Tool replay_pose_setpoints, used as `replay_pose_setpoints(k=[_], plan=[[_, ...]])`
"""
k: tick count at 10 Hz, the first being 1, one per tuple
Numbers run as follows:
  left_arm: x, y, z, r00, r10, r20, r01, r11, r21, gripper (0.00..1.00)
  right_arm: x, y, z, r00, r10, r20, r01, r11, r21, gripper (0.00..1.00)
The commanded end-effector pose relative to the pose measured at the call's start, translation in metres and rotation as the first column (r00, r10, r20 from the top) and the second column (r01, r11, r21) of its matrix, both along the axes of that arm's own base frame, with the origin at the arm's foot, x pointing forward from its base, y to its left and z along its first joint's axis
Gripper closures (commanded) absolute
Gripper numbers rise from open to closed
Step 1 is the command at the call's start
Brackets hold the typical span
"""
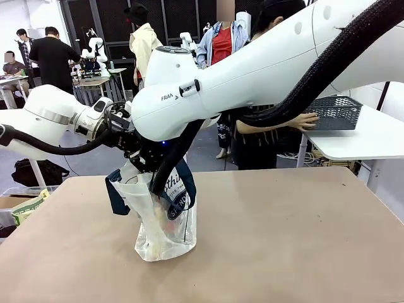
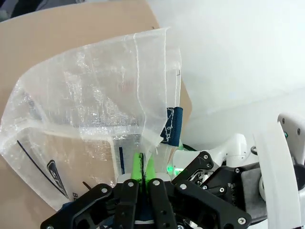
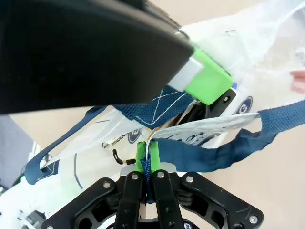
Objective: Transfer purchased items from the store into the shopping bag.
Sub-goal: Move the Reusable shopping bag to the right side of the table.
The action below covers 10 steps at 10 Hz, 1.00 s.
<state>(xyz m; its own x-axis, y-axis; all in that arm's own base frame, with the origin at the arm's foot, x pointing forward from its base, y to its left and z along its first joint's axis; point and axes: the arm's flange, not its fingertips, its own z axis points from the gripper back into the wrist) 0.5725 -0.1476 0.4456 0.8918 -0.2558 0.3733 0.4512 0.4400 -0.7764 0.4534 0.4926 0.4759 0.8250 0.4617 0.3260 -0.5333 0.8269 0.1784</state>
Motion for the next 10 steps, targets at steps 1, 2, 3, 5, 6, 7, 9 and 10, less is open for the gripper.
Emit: replay_pose_setpoints(k=[1, 2, 3, 5, 6, 7, 9, 10], plan=[[0.005, -0.001, 0.003, 0.999, -0.042, 0.001, 0.042, 0.998, -0.049, 1.0, -0.001, 0.004, 0.001, 0.994, 0.107, 0.005, -0.107, 0.994, -0.031, 1.0], [0.003, -0.001, 0.003, 0.998, -0.064, 0.02, 0.065, 0.996, -0.064, 1.0, -0.001, 0.007, 0.0, 0.99, 0.141, -0.004, -0.141, 0.989, -0.054, 1.0], [0.003, 0.0, 0.002, 0.996, -0.09, 0.026, 0.092, 0.992, -0.085, 1.0, 0.0, 0.009, -0.002, 0.989, 0.147, -0.005, -0.147, 0.986, -0.081, 1.0], [0.006, 0.0, 0.0, 0.991, -0.134, 0.028, 0.136, 0.986, -0.096, 1.0, 0.001, 0.013, -0.002, 0.982, 0.19, 0.008, -0.188, 0.977, -0.105, 1.0], [0.006, -0.001, 0.001, 0.99, -0.14, 0.033, 0.142, 0.985, -0.097, 1.0, -0.002, 0.013, -0.001, 0.975, 0.221, 0.029, -0.217, 0.971, -0.101, 1.0], [0.008, 0.0, 0.0, 0.99, -0.139, 0.026, 0.14, 0.985, -0.101, 0.95, -0.004, 0.014, 0.0, 0.959, 0.28, 0.03, -0.276, 0.956, -0.099, 1.0], [0.01, -0.001, -0.002, 0.987, -0.161, 0.005, 0.16, 0.98, -0.115, 0.95, -0.005, 0.017, -0.001, 0.941, 0.337, 0.025, -0.334, 0.939, -0.086, 1.0], [0.011, -0.001, -0.001, 0.987, -0.163, 0.003, 0.162, 0.98, -0.112, 0.89, -0.005, 0.018, -0.002, 0.94, 0.339, 0.029, -0.336, 0.938, -0.081, 1.0]])
